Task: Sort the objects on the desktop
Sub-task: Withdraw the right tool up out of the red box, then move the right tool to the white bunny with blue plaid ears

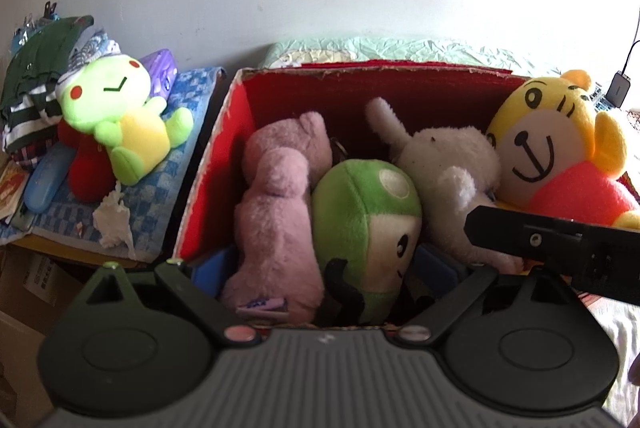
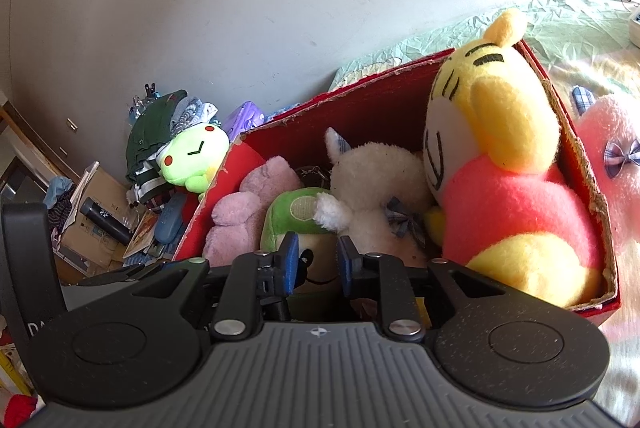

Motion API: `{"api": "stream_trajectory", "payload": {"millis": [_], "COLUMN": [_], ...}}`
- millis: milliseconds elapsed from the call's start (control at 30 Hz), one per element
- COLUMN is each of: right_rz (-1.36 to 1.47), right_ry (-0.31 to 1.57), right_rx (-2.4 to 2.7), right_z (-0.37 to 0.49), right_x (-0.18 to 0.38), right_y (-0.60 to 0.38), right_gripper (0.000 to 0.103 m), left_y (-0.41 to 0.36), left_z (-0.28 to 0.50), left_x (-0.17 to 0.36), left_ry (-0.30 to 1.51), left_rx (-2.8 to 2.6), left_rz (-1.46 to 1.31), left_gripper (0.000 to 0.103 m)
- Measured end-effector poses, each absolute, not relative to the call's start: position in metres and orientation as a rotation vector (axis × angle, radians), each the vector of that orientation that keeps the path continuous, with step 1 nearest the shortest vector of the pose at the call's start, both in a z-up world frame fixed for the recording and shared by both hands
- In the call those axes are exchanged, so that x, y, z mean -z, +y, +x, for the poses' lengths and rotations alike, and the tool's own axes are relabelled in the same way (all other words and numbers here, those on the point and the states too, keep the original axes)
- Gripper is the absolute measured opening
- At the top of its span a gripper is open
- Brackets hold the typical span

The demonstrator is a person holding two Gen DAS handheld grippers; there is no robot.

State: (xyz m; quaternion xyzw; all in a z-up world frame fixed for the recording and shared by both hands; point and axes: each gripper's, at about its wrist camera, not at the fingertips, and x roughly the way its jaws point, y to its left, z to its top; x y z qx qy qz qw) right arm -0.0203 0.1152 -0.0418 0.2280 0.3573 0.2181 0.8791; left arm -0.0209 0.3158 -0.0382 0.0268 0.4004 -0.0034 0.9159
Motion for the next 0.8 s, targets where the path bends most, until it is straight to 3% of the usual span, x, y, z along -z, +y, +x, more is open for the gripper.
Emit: {"api": "stream_trajectory", "payload": {"millis": [267,433,633,800], "right_rz": [0.478,0.504,0.652,0.717], "right_ry": [0.722,0.601,0.513,0.581], "right_rx": [-0.506,-0.610,-0.541,-0.345], "right_z": [-0.023,-0.043,-0.053,-0.061], "right_x": [0.039,0.019,0.010,0.033], "right_y": [0.114,0.097,0.021,-0.061], "right_gripper": [0.024,0.029,0.031,0.033], "left_y": [0.316,0.314,0.284,0.222], "left_z": [-0.030,-0.043,-0.060,-0.074], "left_x": [0.034,0.013,-0.027,-0.040], "left_ry": [0.781,0.713,0.579,0.522], "left_rx": [0.005,-0.047,-0.015,0.176], "left_rz": [0.056,0.016,-0.026,-0.045], "left_gripper": [0.092,0.093,0.094,0.094]}}
